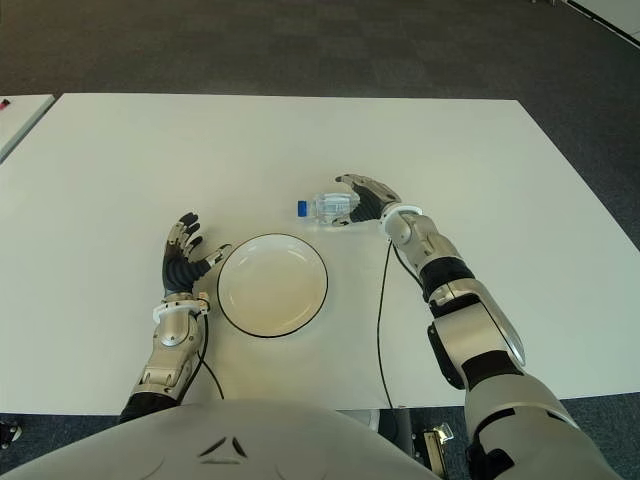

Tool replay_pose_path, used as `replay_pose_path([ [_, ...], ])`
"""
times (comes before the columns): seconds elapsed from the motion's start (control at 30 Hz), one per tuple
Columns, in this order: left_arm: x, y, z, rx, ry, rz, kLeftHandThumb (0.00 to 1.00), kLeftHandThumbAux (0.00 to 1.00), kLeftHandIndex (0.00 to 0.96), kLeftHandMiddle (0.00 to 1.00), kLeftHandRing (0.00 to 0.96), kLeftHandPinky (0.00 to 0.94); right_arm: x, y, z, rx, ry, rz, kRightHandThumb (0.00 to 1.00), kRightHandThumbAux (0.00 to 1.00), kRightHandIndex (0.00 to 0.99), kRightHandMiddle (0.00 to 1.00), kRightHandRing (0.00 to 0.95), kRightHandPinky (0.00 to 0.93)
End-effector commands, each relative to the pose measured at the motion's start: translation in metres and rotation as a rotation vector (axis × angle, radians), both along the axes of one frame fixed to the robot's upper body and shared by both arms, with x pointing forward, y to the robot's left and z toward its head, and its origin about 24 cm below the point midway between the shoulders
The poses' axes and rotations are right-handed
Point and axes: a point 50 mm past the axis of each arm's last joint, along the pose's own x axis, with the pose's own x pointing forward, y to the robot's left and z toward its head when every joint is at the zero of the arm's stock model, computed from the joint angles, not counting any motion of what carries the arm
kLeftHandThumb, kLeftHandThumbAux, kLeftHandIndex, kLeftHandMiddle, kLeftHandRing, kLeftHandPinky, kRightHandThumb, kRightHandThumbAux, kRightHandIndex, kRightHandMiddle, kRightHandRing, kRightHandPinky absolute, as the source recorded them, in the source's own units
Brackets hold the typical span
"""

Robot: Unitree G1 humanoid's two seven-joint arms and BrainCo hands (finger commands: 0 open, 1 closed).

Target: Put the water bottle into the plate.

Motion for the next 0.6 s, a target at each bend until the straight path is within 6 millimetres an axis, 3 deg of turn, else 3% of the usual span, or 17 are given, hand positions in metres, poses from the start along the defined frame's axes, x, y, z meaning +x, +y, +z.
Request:
replay_pose_path([
  [0.03,-0.0026,-0.0087,-0.0088,-0.043,0.057,0.007,0.0,0.968,0.16,0.156,0.142,0.165,-0.0003,0.0017,0.0006,-0.008,0.011,0.033,0.05,0.626,0.0,0.0,0.0,0.018],
  [0.6,-0.0017,-0.0121,-0.0082,-0.033,0.05,0.001,0.0,0.969,0.159,0.156,0.142,0.164,0.005,0.0089,0.0089,-0.035,-0.003,0.076,0.061,0.641,0.0,0.0,0.0,0.001],
])
